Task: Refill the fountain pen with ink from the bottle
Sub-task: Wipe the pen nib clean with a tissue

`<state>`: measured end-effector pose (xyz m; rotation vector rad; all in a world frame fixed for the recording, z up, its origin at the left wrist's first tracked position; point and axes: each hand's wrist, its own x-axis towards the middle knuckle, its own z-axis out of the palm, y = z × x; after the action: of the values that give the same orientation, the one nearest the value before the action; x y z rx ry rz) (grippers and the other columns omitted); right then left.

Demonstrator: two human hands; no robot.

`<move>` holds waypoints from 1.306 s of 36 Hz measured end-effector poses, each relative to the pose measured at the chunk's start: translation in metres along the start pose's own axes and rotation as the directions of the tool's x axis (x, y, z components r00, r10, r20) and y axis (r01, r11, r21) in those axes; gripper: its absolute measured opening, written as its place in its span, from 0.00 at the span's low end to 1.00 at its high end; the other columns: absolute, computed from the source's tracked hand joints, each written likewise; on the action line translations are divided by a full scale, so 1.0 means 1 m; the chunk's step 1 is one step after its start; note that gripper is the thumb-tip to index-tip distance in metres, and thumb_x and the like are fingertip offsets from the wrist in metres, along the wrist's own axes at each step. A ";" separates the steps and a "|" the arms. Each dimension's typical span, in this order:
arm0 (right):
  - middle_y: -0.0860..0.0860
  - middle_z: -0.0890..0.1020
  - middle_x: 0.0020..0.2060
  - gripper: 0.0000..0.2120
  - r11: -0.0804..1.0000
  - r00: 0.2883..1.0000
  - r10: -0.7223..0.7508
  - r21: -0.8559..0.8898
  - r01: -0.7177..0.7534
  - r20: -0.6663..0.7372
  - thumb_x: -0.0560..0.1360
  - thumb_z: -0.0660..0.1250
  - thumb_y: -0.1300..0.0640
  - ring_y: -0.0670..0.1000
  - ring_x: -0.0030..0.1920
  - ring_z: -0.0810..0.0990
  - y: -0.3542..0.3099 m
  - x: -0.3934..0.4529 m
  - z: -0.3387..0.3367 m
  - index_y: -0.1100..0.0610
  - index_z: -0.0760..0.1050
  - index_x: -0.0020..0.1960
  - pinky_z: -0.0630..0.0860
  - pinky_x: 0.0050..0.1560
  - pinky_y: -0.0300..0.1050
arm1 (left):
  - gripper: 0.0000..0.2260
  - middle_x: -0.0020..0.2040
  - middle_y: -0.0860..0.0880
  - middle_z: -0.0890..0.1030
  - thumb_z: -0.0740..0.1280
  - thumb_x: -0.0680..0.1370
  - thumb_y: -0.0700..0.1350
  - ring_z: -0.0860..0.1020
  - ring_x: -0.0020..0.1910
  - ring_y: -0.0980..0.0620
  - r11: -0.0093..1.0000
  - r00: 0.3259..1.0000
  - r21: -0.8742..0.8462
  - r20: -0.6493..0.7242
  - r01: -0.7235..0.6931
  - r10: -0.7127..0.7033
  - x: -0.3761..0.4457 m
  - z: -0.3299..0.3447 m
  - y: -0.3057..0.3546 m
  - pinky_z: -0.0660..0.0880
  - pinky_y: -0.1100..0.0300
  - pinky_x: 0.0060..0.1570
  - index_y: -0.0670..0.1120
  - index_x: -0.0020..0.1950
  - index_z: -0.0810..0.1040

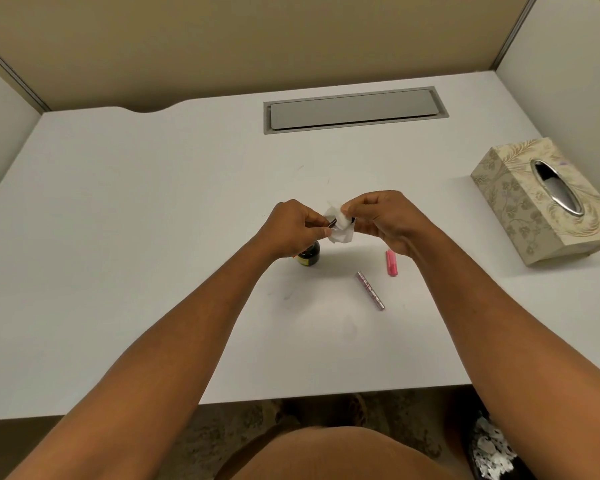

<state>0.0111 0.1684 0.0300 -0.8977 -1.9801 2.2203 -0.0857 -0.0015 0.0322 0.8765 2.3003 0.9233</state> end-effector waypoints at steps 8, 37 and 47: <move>0.56 0.86 0.50 0.04 0.957 0.998 0.067 -0.283 -0.063 0.002 0.74 0.74 0.60 0.52 0.46 0.84 0.002 0.004 -0.004 0.60 0.84 0.46 0.80 0.48 0.44 | 0.07 0.45 0.45 0.87 0.73 0.76 0.44 0.82 0.45 0.46 0.997 1.000 0.070 -0.013 0.013 -0.013 0.000 0.002 -0.001 0.78 0.53 0.48 0.48 0.52 0.87; 0.50 0.87 0.46 0.06 0.845 0.981 -0.155 -0.498 0.194 0.119 0.75 0.73 0.59 0.41 0.42 0.82 -0.008 -0.004 -0.017 0.56 0.85 0.52 0.73 0.44 0.34 | 0.06 0.34 0.49 0.81 0.71 0.77 0.42 0.73 0.24 0.59 1.000 0.999 0.027 0.047 0.004 -0.005 -0.003 0.002 0.002 0.68 0.69 0.26 0.45 0.51 0.87; 0.52 0.86 0.42 0.04 0.732 0.968 -0.171 -0.634 0.249 0.182 0.77 0.71 0.59 0.48 0.41 0.78 -0.008 -0.006 -0.015 0.55 0.84 0.49 0.72 0.45 0.46 | 0.04 0.36 0.53 0.84 0.71 0.78 0.41 0.78 0.37 0.55 0.974 0.987 -0.205 0.143 0.099 -0.070 -0.007 0.003 -0.004 0.76 0.60 0.44 0.43 0.48 0.86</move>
<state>0.0204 0.1808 0.0393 -0.5231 -2.8171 1.4703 -0.0805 -0.0079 0.0287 0.7212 2.0638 1.0177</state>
